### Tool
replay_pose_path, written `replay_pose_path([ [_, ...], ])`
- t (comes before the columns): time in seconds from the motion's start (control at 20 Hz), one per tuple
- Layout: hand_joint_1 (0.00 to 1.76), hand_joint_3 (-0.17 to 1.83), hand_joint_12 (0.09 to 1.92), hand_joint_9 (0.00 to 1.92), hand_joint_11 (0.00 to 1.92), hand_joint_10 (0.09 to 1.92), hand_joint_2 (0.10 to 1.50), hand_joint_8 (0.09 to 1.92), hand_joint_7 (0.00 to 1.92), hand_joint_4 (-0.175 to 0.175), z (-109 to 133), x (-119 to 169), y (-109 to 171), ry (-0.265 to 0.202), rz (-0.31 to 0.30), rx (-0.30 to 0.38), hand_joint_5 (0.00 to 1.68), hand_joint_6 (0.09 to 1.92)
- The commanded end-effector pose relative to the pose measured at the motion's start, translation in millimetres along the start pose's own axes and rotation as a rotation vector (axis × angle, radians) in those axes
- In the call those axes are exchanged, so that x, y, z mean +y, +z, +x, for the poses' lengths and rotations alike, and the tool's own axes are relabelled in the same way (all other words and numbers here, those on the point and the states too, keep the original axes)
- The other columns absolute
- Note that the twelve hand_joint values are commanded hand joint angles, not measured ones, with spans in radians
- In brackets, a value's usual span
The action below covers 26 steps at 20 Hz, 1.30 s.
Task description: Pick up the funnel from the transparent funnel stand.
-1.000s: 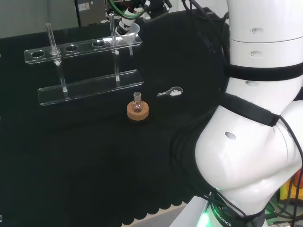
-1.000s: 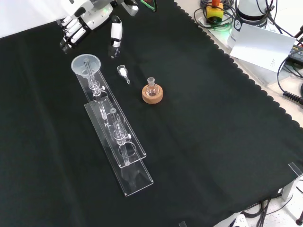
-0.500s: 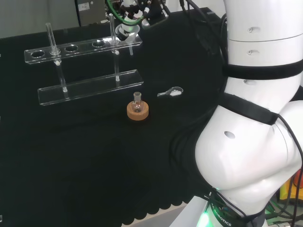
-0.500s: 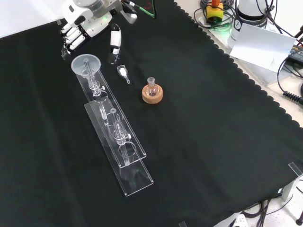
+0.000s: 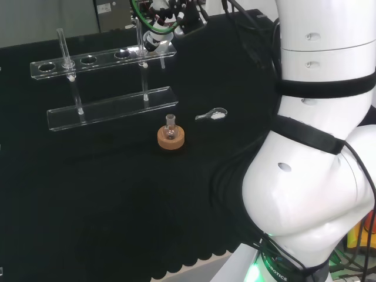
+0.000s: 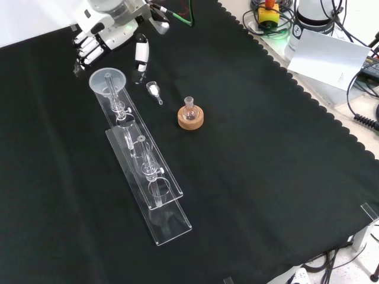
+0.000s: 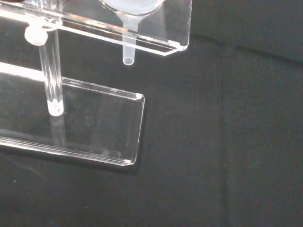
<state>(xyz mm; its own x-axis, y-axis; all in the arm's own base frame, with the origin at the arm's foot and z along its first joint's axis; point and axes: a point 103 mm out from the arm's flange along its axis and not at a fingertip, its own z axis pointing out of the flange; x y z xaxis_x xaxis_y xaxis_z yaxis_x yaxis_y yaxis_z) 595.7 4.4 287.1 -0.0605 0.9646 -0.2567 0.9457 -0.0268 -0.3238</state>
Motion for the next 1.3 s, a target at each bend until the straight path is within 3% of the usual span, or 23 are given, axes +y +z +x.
replay_pose_path([
  [0.05,0.54,0.17,1.45,0.18,0.06,0.78,0.74,0.52,0.0,-0.019,0.7,6.4,3.8,0.003,0.022,-0.017,0.08,0.09],
  [0.35,0.54,0.17,1.44,0.08,0.04,0.79,0.74,0.35,0.0,-0.021,4.3,7.9,10.3,-0.021,0.017,-0.045,0.0,0.09],
  [0.6,0.56,0.18,1.45,0.15,0.03,0.76,0.73,0.52,0.0,-0.039,10.3,8.8,13.7,0.044,0.007,-0.101,0.03,0.09],
  [0.75,0.57,0.18,1.46,0.2,0.03,0.75,0.73,0.61,0.0,-0.042,15.6,8.4,13.7,0.023,0.018,-0.102,0.06,0.09],
  [1.05,0.58,0.19,1.45,0.24,0.03,0.73,0.73,0.64,0.0,-0.044,0.1,16.0,19.5,-0.028,0.041,-0.06,0.06,0.09],
  [1.3,0.59,0.2,1.45,0.26,0.02,0.71,0.73,0.66,0.0,-0.046,-4.8,21.3,17.6,-0.035,0.038,-0.079,0.07,0.09],
])
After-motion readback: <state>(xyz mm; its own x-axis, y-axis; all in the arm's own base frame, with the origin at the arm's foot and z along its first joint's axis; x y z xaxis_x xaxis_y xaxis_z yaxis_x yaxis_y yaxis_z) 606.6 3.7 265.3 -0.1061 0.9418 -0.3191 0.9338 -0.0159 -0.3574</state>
